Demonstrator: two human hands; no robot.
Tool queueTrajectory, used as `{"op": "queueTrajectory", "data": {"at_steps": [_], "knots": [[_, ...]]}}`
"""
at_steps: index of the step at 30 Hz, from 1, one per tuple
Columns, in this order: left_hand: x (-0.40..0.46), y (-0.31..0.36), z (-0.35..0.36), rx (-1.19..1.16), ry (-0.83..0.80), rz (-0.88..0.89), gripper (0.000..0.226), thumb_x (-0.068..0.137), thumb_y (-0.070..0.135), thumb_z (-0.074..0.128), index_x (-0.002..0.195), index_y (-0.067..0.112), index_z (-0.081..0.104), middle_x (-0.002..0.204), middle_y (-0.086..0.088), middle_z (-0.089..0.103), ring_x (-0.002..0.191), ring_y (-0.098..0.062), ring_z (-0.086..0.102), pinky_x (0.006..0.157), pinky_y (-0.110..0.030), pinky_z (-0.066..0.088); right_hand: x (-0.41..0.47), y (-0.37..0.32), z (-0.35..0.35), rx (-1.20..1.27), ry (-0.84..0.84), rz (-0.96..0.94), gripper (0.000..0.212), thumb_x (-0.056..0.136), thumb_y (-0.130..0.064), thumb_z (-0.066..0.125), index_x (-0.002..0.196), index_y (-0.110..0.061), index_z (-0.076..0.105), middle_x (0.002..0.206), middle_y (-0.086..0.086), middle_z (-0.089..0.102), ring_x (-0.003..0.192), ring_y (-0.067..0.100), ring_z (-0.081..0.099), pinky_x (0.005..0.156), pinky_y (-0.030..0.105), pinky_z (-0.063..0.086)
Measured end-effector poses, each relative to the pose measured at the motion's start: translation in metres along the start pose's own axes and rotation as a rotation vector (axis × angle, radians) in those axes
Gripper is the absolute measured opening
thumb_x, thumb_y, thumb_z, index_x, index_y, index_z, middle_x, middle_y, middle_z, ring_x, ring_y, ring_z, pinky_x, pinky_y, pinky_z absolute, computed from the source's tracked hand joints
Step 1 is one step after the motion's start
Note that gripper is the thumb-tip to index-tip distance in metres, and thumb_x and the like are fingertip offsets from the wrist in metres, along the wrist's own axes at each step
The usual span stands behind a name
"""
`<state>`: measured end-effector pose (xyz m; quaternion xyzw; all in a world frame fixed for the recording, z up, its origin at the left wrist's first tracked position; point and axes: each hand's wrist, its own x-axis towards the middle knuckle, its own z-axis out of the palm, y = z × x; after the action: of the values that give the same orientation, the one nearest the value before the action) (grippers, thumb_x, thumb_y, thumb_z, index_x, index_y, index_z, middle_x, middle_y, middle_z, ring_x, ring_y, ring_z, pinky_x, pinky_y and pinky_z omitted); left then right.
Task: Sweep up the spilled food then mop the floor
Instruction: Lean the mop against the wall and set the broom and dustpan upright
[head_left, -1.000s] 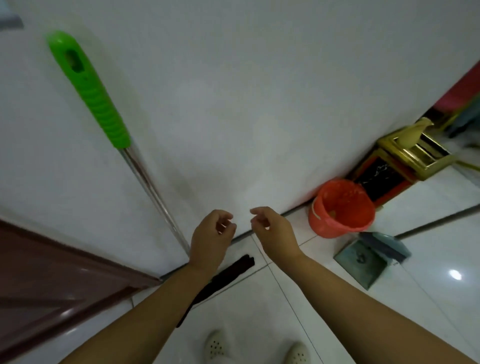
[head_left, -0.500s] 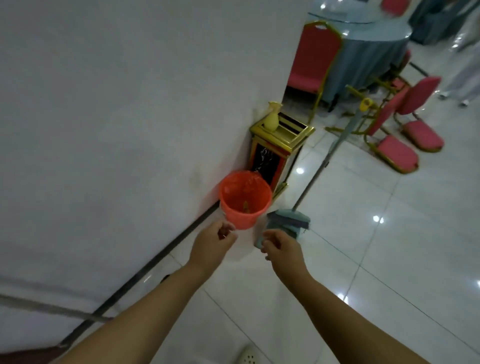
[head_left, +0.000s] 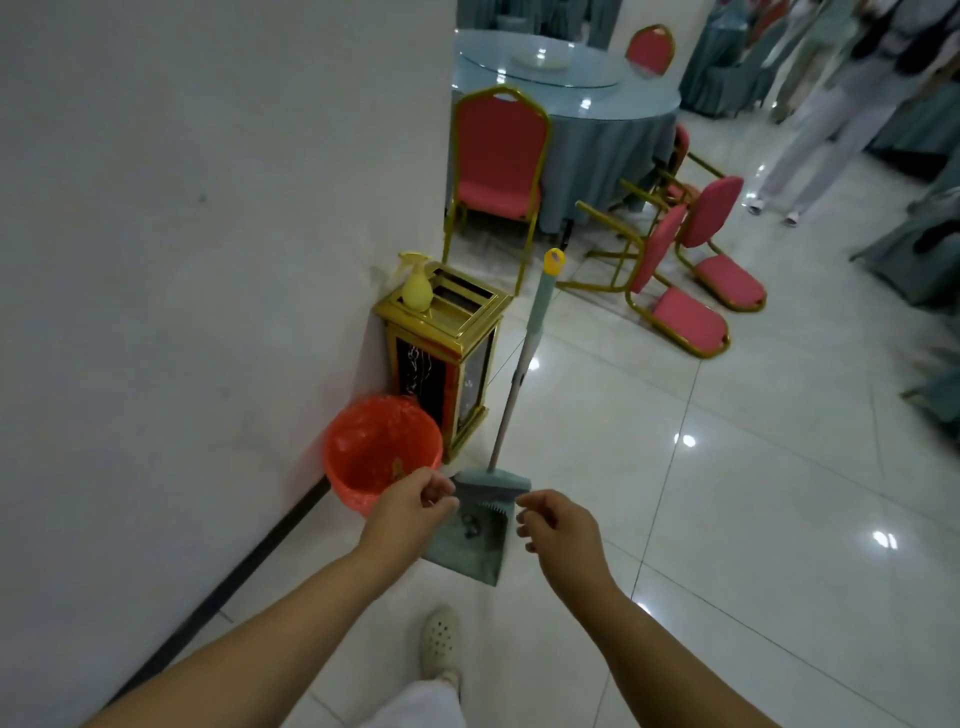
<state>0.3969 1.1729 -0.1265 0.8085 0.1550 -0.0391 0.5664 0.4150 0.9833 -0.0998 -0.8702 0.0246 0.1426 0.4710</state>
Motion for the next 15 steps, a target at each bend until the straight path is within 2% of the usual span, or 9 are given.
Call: {"op": "queueTrajectory", "data": {"at_steps": [3,5,9,12,15], "knots": [[0.045,0.020,0.019,-0.005,-0.015,0.030,0.011,0.086,0.019,0.066,0.084,0.029,0.064,0.083,0.008,0.066,0.079,-0.011,0.062,0.062,-0.020,0.047,0.042,0.001,-0.020,-0.003,0.017,-0.001,0.021,0.095,-0.013,0.051,0.090,-0.031,0.061,0.094,-0.004,0.067,0.086,0.011,0.065,0.076,0.026,0.058],[0.080,0.036,0.031,-0.015,0.003,0.032,0.012,0.087,0.019,0.065,0.084,0.030,0.063,0.083,0.008,0.066,0.079,-0.010,0.062,0.061,-0.017,0.045,0.075,-0.001,-0.034,-0.009,0.020,-0.005,0.023,0.095,-0.014,0.051,0.088,-0.034,0.060,0.091,-0.008,0.066,0.085,0.008,0.064,0.076,0.024,0.058],[0.145,0.063,0.049,-0.066,0.022,-0.008,0.015,0.087,0.019,0.065,0.082,0.033,0.062,0.082,0.010,0.064,0.081,-0.010,0.061,0.064,-0.019,0.046,0.142,-0.006,-0.060,-0.015,0.010,0.034,0.025,0.094,-0.010,0.051,0.088,-0.033,0.061,0.091,-0.007,0.067,0.086,0.011,0.065,0.079,0.028,0.058],[0.185,0.076,0.058,-0.044,0.011,-0.031,0.015,0.086,0.021,0.066,0.082,0.035,0.060,0.083,0.011,0.063,0.082,-0.009,0.060,0.065,-0.019,0.046,0.193,-0.008,-0.077,0.009,0.009,0.056,0.023,0.094,-0.009,0.050,0.094,-0.026,0.064,0.090,-0.005,0.067,0.080,0.008,0.066,0.074,0.022,0.057],[0.215,0.087,0.067,-0.024,0.038,-0.061,0.012,0.086,0.021,0.066,0.091,0.030,0.060,0.088,0.010,0.061,0.086,-0.010,0.059,0.074,-0.027,0.053,0.236,-0.009,-0.091,0.025,0.008,0.077,0.022,0.095,-0.007,0.049,0.100,-0.020,0.065,0.091,-0.002,0.067,0.079,0.010,0.066,0.075,0.027,0.058]]}}
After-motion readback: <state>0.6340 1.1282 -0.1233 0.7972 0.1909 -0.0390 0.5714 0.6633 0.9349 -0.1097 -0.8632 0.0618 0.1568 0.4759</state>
